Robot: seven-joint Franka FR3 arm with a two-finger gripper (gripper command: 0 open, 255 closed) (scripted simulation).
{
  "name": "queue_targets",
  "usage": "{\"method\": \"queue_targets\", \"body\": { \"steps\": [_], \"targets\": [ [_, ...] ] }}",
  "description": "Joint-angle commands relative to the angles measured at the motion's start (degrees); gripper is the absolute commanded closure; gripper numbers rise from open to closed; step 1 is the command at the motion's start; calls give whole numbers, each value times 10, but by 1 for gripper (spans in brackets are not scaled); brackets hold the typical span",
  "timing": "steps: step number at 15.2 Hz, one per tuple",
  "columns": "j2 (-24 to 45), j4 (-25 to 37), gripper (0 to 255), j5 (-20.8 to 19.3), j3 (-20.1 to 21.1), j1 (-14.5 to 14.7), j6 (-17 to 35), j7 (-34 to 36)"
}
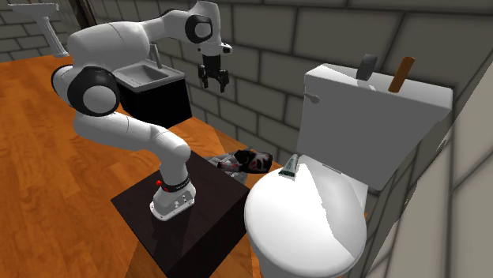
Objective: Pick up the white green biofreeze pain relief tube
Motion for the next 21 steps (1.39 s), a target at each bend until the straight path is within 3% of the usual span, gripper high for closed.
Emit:
{"method": "queue_targets", "body": {
  "steps": [1, 11, 21],
  "targets": [
    [0, 0, 0, 0, 0, 0, 0, 0],
    [22, -112, 0, -69, -82, -43, 160, -82],
    [128, -154, 0, -119, -176, -82, 340, -161]
  ]
}}
